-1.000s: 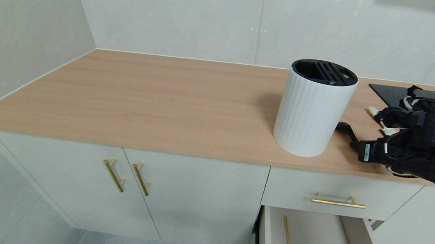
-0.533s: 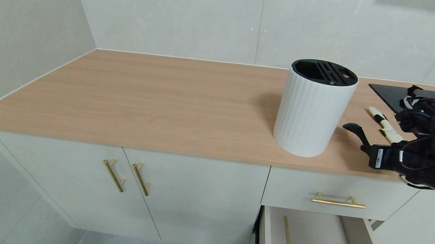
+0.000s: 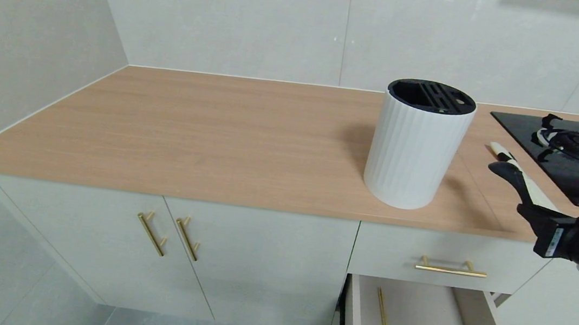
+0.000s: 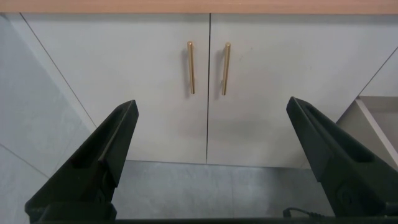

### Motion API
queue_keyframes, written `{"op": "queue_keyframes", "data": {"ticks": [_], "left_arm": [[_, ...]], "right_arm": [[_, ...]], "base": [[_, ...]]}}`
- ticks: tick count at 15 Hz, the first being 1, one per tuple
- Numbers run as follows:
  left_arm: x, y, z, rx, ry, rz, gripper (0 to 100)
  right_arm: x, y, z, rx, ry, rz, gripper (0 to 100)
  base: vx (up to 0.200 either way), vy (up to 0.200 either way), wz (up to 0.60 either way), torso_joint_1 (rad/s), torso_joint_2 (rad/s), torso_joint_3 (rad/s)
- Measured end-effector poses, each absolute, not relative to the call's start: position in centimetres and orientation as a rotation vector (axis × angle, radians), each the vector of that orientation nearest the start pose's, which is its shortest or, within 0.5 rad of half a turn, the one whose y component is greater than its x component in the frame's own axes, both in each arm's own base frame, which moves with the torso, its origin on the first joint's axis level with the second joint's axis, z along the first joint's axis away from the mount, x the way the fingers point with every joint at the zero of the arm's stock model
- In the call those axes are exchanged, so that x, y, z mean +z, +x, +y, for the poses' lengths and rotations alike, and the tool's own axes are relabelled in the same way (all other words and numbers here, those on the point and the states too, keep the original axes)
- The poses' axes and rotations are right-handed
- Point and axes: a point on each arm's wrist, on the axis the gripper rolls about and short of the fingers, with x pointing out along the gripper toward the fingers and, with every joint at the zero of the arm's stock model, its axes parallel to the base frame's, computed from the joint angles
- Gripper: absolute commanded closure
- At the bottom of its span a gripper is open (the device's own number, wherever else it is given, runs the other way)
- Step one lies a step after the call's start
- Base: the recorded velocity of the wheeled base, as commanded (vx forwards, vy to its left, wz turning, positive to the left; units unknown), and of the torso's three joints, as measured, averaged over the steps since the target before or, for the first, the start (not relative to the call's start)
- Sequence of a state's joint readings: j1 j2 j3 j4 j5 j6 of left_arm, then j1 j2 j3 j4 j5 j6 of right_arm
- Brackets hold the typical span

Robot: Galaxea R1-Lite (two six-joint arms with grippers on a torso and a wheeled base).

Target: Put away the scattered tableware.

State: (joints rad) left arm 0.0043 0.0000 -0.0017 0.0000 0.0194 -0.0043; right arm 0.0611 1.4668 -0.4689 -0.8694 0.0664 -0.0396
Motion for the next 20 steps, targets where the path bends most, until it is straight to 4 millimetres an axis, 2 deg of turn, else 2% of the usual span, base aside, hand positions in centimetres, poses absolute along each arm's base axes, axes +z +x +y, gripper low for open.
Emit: {"op": "queue_keyframes", "data": {"ticks": [5, 7, 9, 11, 12, 14, 17, 20], "left_arm": [[7.6, -2.3, 0.0, 0.024, -0.004, -0.002, 0], [7.6, -2.3, 0.0, 0.024, -0.004, -0.002, 0], [7.6, -2.3, 0.0, 0.024, -0.004, -0.002, 0], [7.6, -2.3, 0.0, 0.024, -0.004, -0.002, 0], [7.6, -2.3, 0.0, 0.024, -0.004, -0.002, 0], [7.6, -2.3, 0.0, 0.024, -0.004, -0.002, 0], [7.6, -2.3, 0.0, 0.023, -0.004, -0.002, 0], [7.6, -2.3, 0.0, 0.024, -0.004, -0.002, 0]], "right_arm": [[18.2, 16.9, 1.6, 0.152, -0.089, 0.315, 100], [18.2, 14.5, 1.5, 0.151, -0.098, 0.454, 100], [19.1, 12.3, 1.4, 0.158, -0.101, 0.598, 100], [20.6, 10.9, 1.4, 0.167, -0.045, 0.651, 100], [21.2, 10.9, 1.6, 0.181, -0.011, 0.628, 100], [20.8, 11.9, 1.9, 0.206, 0.019, 0.627, 100], [18.5, 14.3, 2.3, 0.219, 0.032, 0.577, 100], [16.6, 14.8, 2.4, 0.219, 0.028, 0.636, 100]], "base": [[0.0, 0.0, 0.0, 0.0, 0.0, 0.0], [0.0, 0.0, 0.0, 0.0, 0.0, 0.0], [0.0, 0.0, 0.0, 0.0, 0.0, 0.0], [0.0, 0.0, 0.0, 0.0, 0.0, 0.0], [0.0, 0.0, 0.0, 0.0, 0.0, 0.0], [0.0, 0.0, 0.0, 0.0, 0.0, 0.0], [0.0, 0.0, 0.0, -0.014, 0.03, 0.022], [0.0, 0.0, 0.0, -0.173, 0.37, 0.198]]}}
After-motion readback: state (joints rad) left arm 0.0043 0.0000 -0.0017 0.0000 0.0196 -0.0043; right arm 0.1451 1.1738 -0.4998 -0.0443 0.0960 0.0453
